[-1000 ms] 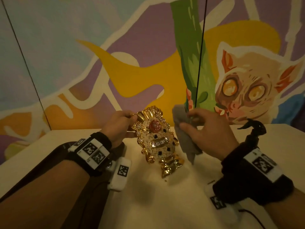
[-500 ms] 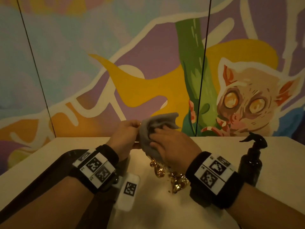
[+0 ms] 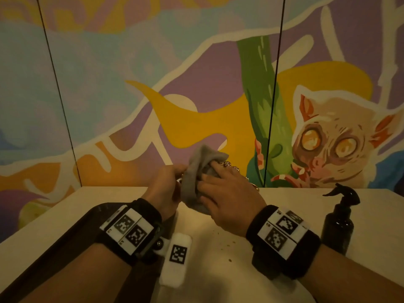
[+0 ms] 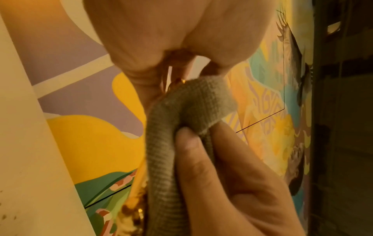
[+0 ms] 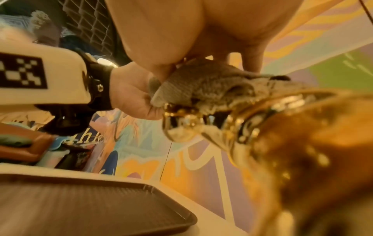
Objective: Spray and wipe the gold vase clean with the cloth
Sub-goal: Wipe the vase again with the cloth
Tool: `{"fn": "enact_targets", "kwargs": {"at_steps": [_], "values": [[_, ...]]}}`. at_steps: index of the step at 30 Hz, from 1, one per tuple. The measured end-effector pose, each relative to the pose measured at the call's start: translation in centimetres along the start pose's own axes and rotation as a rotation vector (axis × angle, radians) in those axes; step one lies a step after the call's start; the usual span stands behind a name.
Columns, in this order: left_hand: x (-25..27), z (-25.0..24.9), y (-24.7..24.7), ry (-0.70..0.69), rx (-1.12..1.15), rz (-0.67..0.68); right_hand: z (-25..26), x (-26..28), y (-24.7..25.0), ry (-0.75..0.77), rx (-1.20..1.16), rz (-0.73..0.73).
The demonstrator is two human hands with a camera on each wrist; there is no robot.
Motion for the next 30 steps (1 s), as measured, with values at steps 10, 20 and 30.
{"fn": "enact_targets", "kwargs": {"at_steps": [10,20,30], "values": [[0.3,-0.8,-0.9,-0.135,0.016,0.016,0.3,-0.6,0.0,-0.064,0.043,-0.076],[0.9,0.0,-1.7,-0.247,-0.021,0.028,-1.1,-1.2,0.0,-0.246,-0.149,-0.148],[1.3,0.9,-2.5,-0.333,-0.029,0.133,-2.9,-1.3,0.4,-0.470,-0.315,-0.134]]}}
Point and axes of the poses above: each hand's wrist, its own x-axis away from the middle knuckle, its own y-axis out of the back of the hand, z = x × y, the point moved 3 cm from there along -x, towards the middle knuckle
